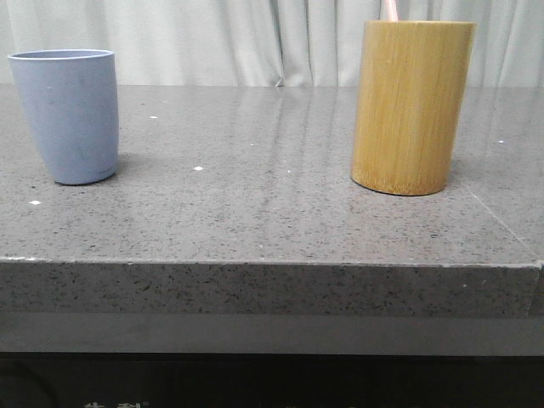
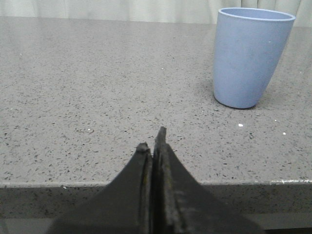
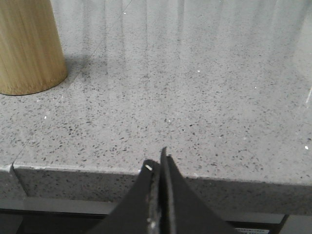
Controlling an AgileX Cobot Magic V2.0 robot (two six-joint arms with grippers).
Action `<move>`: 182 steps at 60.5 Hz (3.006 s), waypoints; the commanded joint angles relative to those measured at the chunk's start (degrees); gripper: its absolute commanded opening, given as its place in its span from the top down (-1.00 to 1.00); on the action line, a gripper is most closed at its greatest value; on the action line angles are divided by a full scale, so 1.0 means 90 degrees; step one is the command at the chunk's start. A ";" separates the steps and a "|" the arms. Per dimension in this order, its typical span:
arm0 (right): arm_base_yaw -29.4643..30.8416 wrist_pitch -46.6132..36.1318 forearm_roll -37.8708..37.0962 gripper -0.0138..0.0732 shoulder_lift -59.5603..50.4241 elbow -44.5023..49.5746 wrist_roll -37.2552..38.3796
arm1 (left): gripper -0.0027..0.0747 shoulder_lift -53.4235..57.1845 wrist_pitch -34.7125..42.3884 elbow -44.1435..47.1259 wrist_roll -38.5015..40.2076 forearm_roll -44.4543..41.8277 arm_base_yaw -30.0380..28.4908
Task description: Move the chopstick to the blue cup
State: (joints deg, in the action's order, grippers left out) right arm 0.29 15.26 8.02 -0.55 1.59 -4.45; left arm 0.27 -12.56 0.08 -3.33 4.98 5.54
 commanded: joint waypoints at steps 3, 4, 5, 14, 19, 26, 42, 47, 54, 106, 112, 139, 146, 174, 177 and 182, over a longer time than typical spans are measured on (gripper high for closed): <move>0.0032 -0.0487 -0.0046 0.88 -0.0137 -0.0030 -0.0008 | 0.98 0.0151 0.0526 0.0053 0.0037 0.0056 0.0003; 0.0032 -0.0487 -0.0046 0.88 -0.0137 -0.0030 -0.0008 | 0.98 0.0151 0.0526 0.0053 0.0037 0.0056 0.0003; 0.0032 -0.0487 -0.0046 0.88 -0.0137 -0.0030 -0.0008 | 0.98 0.0151 0.0526 0.0053 0.0037 0.0056 0.0003; 0.0032 -0.0487 -0.0046 0.88 -0.0137 -0.0030 -0.0008 | 0.98 0.0151 0.0526 0.0053 0.0037 0.0056 0.0003; 0.0032 -0.0487 -0.0046 0.88 -0.0137 -0.0030 -0.0008 | 0.98 0.0151 0.0526 0.0053 0.0037 0.0056 0.0003; 0.0032 -0.0493 -0.0046 0.88 -0.0137 -0.0030 -0.0014 | 0.98 0.0151 0.0526 0.0053 0.0037 0.0056 0.0003; 0.0032 -0.0753 -0.0041 0.88 -0.0137 -0.0030 -0.0014 | 0.98 0.0151 0.0634 0.0053 0.0037 0.0056 0.0003; 0.0032 -0.0916 -0.0041 0.88 -0.0137 -0.0030 -0.0014 | 0.98 0.0151 0.1053 0.0053 0.0037 0.0056 0.0003; 0.0032 -0.1105 -0.0009 0.88 -0.0137 -0.0109 -0.0014 | 0.98 0.0151 0.1677 -0.0017 0.0037 0.0072 0.0003; 0.0032 0.0107 0.0100 0.87 0.2523 -0.3910 -0.0014 | 0.97 -0.3332 0.0436 -0.3690 0.0037 0.0072 -0.0026; 0.0032 0.0115 0.0100 0.68 0.2523 -0.3910 -0.0014 | 0.77 -0.3332 0.0506 -0.3690 0.0037 0.0072 -0.0026; 0.0032 0.0164 0.0100 -0.77 0.2523 -0.3903 -0.0014 | -0.68 -0.3332 0.0510 -0.3690 0.0037 0.0047 -0.0026; 0.0032 0.0164 0.0100 -0.77 0.2523 -0.3903 -0.0014 | -0.67 -0.3332 0.0540 -0.3690 0.0037 0.0047 -0.0026; 0.0032 0.0158 0.0100 -0.78 0.2523 -0.3903 -0.0014 | -0.67 -0.5312 -0.1868 -0.6041 -0.0859 0.0271 0.0406; 0.0032 0.0158 0.0100 -0.78 0.2523 -0.3903 -0.0014 | -0.67 -0.5612 -0.2220 -0.6447 -0.0901 0.0271 0.0582; 0.0032 0.0158 0.0100 -0.78 0.2523 -0.3903 -0.0014 | -0.67 -0.6160 -0.2689 -0.7086 -0.0952 0.0262 0.0901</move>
State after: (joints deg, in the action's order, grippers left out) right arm 0.29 21.31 8.60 21.34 -31.52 -4.45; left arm -51.22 -35.66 -56.58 -10.93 6.75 11.03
